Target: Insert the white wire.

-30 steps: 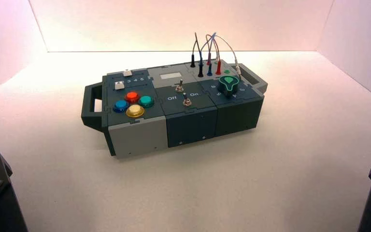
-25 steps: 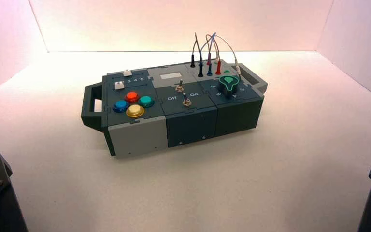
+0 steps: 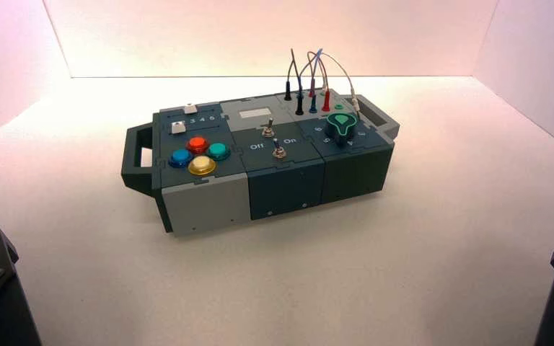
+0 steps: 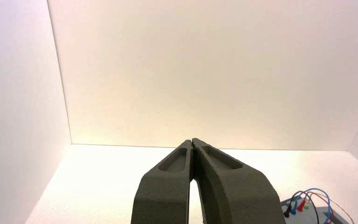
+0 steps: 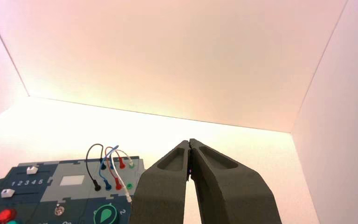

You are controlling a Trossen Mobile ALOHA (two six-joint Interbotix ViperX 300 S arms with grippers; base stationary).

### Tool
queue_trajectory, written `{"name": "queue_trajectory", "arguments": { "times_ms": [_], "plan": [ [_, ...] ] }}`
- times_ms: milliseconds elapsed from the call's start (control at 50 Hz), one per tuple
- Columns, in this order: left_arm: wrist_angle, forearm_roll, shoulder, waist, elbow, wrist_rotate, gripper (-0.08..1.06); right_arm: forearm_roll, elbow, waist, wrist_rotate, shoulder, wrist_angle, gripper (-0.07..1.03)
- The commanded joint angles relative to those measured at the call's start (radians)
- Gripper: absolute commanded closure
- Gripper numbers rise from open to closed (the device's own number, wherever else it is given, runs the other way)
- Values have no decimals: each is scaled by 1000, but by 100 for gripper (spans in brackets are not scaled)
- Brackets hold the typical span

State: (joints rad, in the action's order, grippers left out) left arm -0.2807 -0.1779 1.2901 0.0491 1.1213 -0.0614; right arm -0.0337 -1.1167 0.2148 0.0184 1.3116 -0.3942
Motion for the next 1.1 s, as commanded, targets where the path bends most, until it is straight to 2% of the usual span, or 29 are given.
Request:
{"name": "queue_trajectory", "arguments": {
  "times_ms": [20, 320, 480, 560, 600, 740, 900, 1100],
  "plan": [
    [6, 0, -14, -3, -11, 0, 101, 3, 23, -2, 6, -23, 3, 99],
    [2, -2, -26, -3, -9, 2, 101, 26, 49, 21, 2, -117, -26, 97],
    [-12, -5, -21, -5, -12, 2, 101, 31, 100, 115, -9, -241, -103, 74],
    [-17, -6, -20, -3, -11, 2, 101, 31, 120, 149, -9, -293, -138, 68],
    [-18, -6, -20, -3, -12, 2, 101, 32, 150, 193, -11, -373, -196, 59],
    [-20, -6, -18, -3, -15, 3, 101, 34, 183, 230, -14, -492, -256, 54],
    [-21, -6, -20, -3, -17, 5, 101, 51, 178, 252, -17, -563, -272, 48],
    [-21, -6, -26, -3, -17, 11, 101, 64, 173, 288, -17, -632, -272, 33]
  ]
}}
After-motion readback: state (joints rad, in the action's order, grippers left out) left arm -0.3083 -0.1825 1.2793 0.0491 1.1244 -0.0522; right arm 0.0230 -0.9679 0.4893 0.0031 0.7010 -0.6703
